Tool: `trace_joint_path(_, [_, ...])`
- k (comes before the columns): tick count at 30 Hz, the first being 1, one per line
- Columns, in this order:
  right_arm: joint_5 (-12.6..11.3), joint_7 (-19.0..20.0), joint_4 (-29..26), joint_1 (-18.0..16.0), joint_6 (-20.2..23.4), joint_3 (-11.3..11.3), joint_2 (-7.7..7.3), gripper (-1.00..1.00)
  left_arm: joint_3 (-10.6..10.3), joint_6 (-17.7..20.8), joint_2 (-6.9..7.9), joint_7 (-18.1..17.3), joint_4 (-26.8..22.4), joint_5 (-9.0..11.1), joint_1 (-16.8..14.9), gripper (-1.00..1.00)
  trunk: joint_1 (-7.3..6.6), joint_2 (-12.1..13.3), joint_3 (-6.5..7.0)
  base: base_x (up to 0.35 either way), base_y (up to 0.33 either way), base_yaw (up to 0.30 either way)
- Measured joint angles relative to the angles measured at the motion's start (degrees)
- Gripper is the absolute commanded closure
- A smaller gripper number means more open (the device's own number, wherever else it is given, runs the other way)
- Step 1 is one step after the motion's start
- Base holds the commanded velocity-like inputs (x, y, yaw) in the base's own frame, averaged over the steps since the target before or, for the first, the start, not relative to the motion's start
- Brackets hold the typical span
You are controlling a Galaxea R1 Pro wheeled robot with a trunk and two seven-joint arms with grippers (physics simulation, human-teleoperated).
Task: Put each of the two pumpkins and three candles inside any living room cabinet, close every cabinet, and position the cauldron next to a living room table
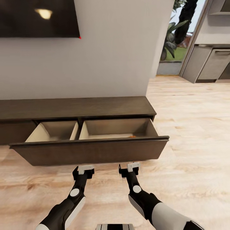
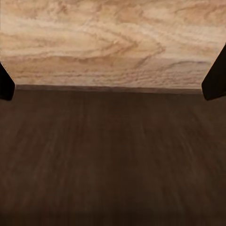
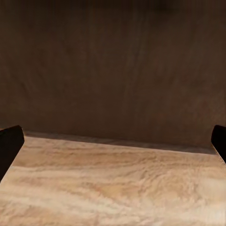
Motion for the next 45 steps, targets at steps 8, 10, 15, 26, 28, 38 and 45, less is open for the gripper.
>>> trace_joint_path(8, [0.2,0.0,0.0,0.0,0.0,0.0,-0.01,-1.00,0.0,0.0,-0.01,0.0,0.0,0.0,0.0,-1.00,0.00,0.0,0.00,0.321,0.000,0.000])
trace_joint_path(10, [0.2,0.0,0.0,0.0,0.0,0.0,-0.01,-1.00,0.0,0.0,-0.01,0.1,0.0,0.0,0.0,-1.00,0.00,0.0,0.00,0.285,0.000,0.000])
trace_joint_path(15, [0.3,0.0,0.0,0.0,0.0,0.0,-0.01,-1.00,0.0,0.0,0.01,0.1,0.0,0.0,0.0,-1.00,0.02,0.0,0.00,0.162,0.000,0.000])
trace_joint_path(26, [0.4,0.0,0.0,0.0,0.0,0.0,-0.01,-1.00,0.0,-0.1,0.04,0.1,0.0,-0.4,0.0,-1.00,0.04,0.0,0.00,0.009,0.000,0.000])
trace_joint_path(28, [0.4,0.0,0.0,0.0,0.0,0.0,-0.01,-1.00,0.0,-0.1,0.02,0.1,0.0,-0.4,0.0,-1.00,0.04,0.0,0.00,0.000,0.000,0.000])
trace_joint_path(38, [0.3,0.0,0.0,0.0,0.0,0.0,-0.01,-1.00,0.0,-0.1,0.08,-0.1,-0.1,-0.4,0.0,-1.00,0.17,-0.1,-1.10,0.000,0.000,0.000])
trace_joint_path(45, [-0.4,0.0,0.1,0.0,-1.3,-0.2,-0.06,-1.00,0.0,-0.1,0.07,-0.3,0.0,-0.4,0.0,-1.00,0.35,-0.2,-2.66,0.000,0.000,0.000])
